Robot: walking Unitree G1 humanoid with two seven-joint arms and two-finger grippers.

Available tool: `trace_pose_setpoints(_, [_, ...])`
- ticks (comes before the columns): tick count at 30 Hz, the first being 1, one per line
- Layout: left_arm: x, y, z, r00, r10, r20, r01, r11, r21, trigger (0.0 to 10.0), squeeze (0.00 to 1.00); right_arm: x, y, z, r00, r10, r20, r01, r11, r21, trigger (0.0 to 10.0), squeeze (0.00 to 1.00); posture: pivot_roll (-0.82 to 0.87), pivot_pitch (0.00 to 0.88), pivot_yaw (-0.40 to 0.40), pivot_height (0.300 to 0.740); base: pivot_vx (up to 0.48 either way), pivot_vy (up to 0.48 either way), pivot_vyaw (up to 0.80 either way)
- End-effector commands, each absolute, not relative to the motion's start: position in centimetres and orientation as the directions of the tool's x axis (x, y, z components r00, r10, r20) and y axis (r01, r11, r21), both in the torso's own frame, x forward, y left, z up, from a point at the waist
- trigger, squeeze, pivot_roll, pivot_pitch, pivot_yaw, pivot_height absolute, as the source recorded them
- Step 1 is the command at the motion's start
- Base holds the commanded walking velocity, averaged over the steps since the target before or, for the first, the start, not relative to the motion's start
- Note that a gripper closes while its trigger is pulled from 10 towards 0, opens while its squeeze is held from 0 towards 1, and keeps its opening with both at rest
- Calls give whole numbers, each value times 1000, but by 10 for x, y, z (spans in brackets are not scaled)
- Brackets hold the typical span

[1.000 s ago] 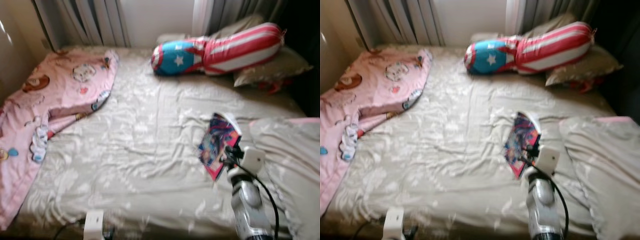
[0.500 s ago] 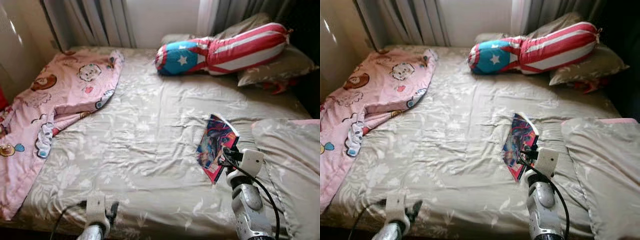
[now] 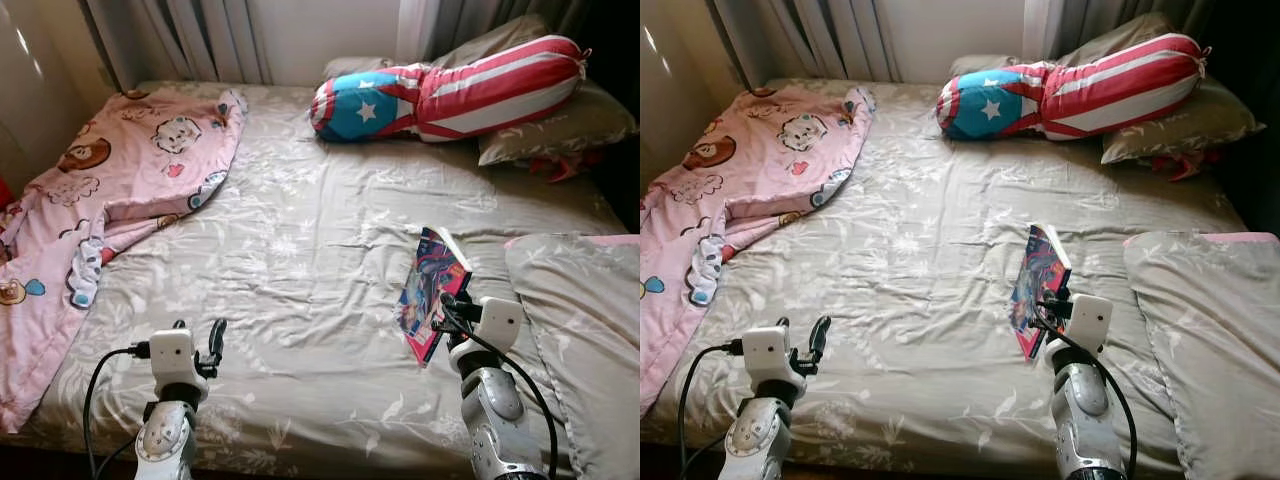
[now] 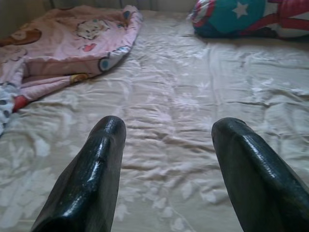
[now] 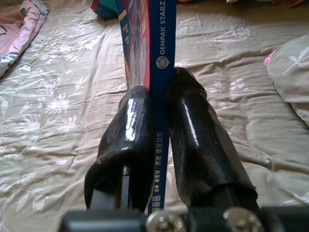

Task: Clean up the room

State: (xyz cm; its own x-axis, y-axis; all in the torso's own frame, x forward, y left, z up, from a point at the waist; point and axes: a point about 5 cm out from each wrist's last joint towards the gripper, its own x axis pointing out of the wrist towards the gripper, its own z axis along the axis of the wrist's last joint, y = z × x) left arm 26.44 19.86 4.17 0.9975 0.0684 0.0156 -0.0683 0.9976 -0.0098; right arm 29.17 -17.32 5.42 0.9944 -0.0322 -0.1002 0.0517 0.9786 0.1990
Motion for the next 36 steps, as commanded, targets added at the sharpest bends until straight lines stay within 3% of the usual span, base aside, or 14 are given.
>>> trace_pose_setpoints(1, [262, 196, 43, 997, 72, 6, -72, 997, -22, 10000, 0, 294, -173, 65, 998, -30, -49, 39, 980, 198, 10000, 0, -127, 117, -7, 692, 0, 0, 0])
trace_pose_setpoints(17, [265, 191, 58, 998, 67, 5, -67, 996, -56, 10000, 0, 293, -178, 63, 997, -57, -46, 65, 981, 182, 10000, 0, -139, 101, 0, 653, 0, 0, 0])
trace_pose_setpoints(36, [266, 193, 54, 999, 47, -26, -49, 996, -72, 10000, 0, 295, -173, 60, 998, -47, -53, 56, 979, 195, 10000, 0, -126, 94, 6, 653, 0, 0, 0])
